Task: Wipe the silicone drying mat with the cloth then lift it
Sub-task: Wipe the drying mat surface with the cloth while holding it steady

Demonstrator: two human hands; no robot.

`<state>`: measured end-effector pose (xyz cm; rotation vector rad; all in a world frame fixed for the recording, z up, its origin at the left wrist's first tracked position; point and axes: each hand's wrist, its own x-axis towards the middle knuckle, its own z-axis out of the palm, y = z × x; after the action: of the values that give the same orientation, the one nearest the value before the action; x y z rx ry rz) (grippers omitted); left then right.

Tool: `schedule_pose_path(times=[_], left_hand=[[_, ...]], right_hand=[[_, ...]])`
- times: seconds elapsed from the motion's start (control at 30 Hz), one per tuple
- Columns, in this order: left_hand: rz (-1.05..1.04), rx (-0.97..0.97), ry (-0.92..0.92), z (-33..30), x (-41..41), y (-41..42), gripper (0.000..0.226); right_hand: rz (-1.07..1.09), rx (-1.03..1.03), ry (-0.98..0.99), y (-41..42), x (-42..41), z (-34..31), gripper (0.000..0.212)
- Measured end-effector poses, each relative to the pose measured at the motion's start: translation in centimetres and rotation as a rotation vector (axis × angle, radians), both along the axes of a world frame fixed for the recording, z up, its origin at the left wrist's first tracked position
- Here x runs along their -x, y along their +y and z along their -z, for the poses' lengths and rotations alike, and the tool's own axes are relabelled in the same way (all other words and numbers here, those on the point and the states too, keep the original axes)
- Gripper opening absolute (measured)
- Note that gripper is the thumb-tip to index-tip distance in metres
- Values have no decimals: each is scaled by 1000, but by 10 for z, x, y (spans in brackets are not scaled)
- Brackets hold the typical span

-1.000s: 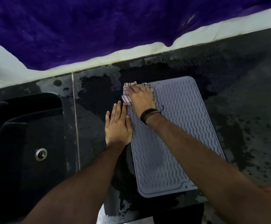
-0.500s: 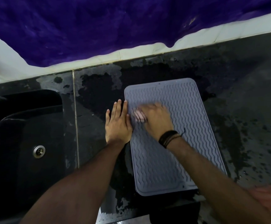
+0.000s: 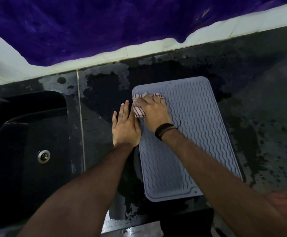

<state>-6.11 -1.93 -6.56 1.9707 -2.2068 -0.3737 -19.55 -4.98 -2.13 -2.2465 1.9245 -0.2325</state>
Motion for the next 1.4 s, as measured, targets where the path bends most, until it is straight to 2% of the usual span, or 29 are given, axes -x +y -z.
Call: schedule_pose_path(times=[0.17, 0.23, 0.37, 0.47, 0.63, 0.83, 0.93, 1.13, 1.27, 1.33, 1.4], left_hand=[[25, -10, -35, 0, -2, 0, 67], [23, -2, -25, 2, -2, 0, 62], [12, 6, 28, 4, -2, -2, 55], [22, 7, 44, 5, -3, -3, 53], [15, 9, 34, 5, -2, -2, 52], [11, 10, 18, 5, 0, -1, 54], [6, 3, 4, 5, -1, -1, 54], [-1, -2, 24, 2, 0, -1, 53], [26, -6, 21, 0, -2, -1, 53], [34, -8, 27, -2, -2, -1, 53], [34, -17, 30, -5, -3, -2, 53]], right_hand=[[-19, -93, -21, 50, 10, -5, 64], [-47, -120, 18, 56, 15, -7, 62], [-6, -26, -30, 32, 25, -27, 46], [92, 101, -69, -4, 22, -38, 50], [43, -53, 53, -24, 12, -19, 51], [30, 30, 38, 38, 15, 1, 57], [-3, -33, 31, 78, 18, 0, 67], [-62, -107, 32, 128, 24, -11, 64], [75, 17, -109, 103, 25, -26, 51], [137, 114, -107, 72, 18, -31, 52], [130, 104, -88, 45, 11, -28, 58]])
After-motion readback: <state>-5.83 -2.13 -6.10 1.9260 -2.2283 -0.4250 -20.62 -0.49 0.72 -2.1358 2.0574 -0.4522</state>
